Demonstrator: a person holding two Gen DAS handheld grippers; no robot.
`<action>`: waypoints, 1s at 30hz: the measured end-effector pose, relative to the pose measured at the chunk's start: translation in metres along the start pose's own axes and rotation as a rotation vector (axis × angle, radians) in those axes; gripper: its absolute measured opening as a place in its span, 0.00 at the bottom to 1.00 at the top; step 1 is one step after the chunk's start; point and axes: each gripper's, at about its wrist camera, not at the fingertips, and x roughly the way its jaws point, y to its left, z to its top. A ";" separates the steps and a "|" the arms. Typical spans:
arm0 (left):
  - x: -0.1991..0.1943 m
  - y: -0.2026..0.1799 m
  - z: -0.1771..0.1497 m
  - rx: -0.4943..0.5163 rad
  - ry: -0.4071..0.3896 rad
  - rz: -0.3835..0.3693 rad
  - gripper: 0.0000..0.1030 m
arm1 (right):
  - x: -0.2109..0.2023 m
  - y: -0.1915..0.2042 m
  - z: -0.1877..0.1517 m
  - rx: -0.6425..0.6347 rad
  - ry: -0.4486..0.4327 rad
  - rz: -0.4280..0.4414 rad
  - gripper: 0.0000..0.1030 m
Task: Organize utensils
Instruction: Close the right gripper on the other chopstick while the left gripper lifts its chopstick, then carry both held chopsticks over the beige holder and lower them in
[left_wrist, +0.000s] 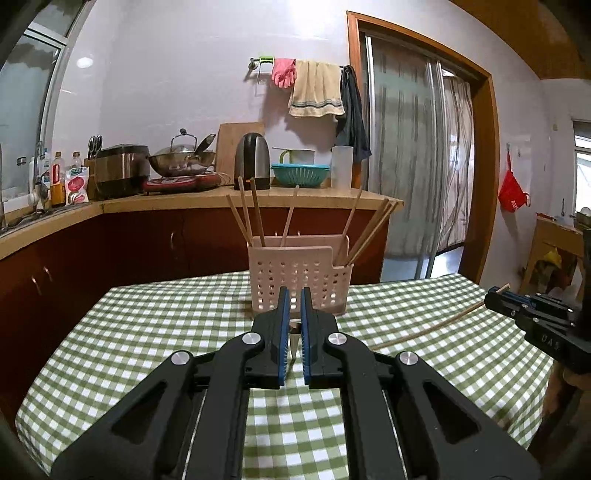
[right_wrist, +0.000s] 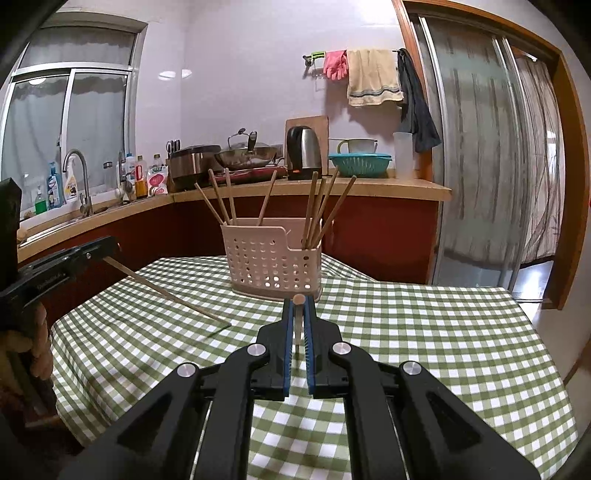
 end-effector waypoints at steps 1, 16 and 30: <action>0.002 0.001 0.002 0.002 -0.004 -0.001 0.06 | 0.003 -0.001 0.003 -0.002 -0.001 0.001 0.06; 0.051 0.003 0.045 0.044 -0.069 0.001 0.06 | 0.048 -0.010 0.048 -0.008 -0.025 0.024 0.06; 0.082 0.010 0.051 0.041 -0.072 0.003 0.07 | 0.076 -0.013 0.067 -0.011 -0.036 0.034 0.06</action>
